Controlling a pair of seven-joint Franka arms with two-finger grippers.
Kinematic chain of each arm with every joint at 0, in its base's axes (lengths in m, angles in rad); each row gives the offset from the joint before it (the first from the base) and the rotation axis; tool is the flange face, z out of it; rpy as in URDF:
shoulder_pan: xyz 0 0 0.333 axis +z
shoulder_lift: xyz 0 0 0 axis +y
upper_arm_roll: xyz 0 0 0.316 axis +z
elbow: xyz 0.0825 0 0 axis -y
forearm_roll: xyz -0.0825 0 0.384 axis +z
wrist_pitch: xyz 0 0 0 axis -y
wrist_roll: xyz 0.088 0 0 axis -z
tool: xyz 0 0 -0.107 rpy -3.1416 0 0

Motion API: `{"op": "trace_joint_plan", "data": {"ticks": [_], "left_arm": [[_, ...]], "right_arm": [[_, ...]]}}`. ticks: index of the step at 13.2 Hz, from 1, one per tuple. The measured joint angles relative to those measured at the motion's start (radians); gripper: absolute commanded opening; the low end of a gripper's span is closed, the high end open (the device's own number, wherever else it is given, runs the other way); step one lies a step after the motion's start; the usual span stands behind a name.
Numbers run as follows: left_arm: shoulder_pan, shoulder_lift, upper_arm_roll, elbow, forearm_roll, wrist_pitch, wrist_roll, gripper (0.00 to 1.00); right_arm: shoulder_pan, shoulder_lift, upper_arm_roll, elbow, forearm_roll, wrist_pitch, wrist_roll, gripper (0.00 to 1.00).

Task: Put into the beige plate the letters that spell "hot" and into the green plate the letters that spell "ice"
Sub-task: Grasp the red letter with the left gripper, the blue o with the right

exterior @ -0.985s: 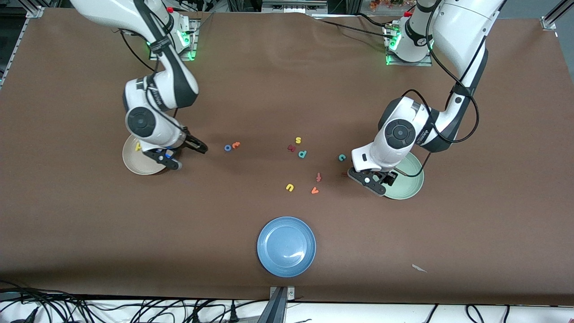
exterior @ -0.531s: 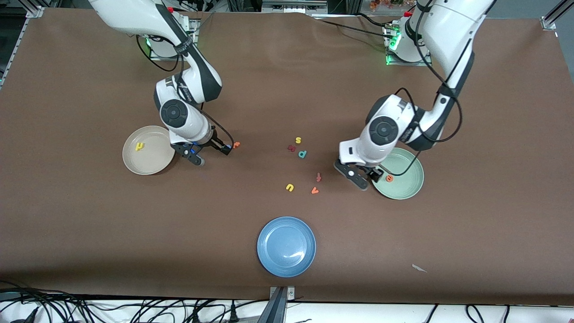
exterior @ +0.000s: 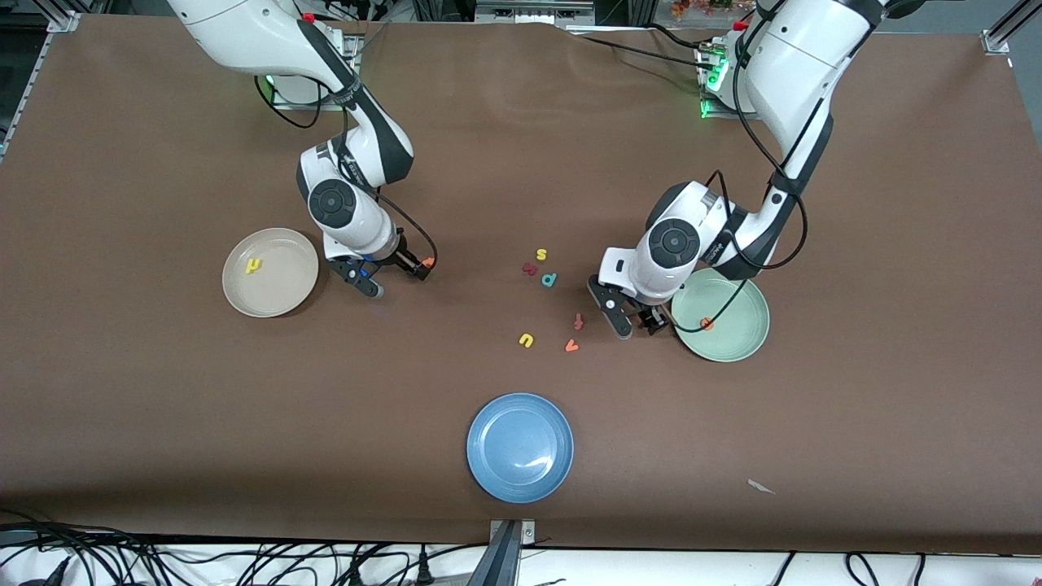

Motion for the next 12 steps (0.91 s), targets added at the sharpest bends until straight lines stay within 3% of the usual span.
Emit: {"op": "trace_joint_plan", "data": {"ticks": [2,3,5,7,12], "left_arm": [[0.004,0.016,0.0,0.0,0.0,0.025,0.061,0.7],[0.007,0.021,0.001,0.001,0.0,0.03,0.078,0.61],[0.006,0.024,0.001,0.001,0.0,0.032,0.088,0.28],[0.003,0.027,0.0,0.001,0.027,0.032,0.096,0.01],[0.006,0.029,0.0,0.013,0.074,0.033,0.096,0.0]], "right_arm": [[0.004,0.007,0.0,0.0,0.0,0.011,0.0,0.76],[0.005,0.008,0.0,0.0,0.0,0.014,0.0,0.76],[0.005,0.009,0.0,0.0,-0.001,0.018,0.0,0.76],[0.005,0.009,0.0,0.0,-0.002,0.025,0.0,0.76],[0.005,0.009,-0.001,0.0,-0.003,0.068,-0.001,0.76]]}}
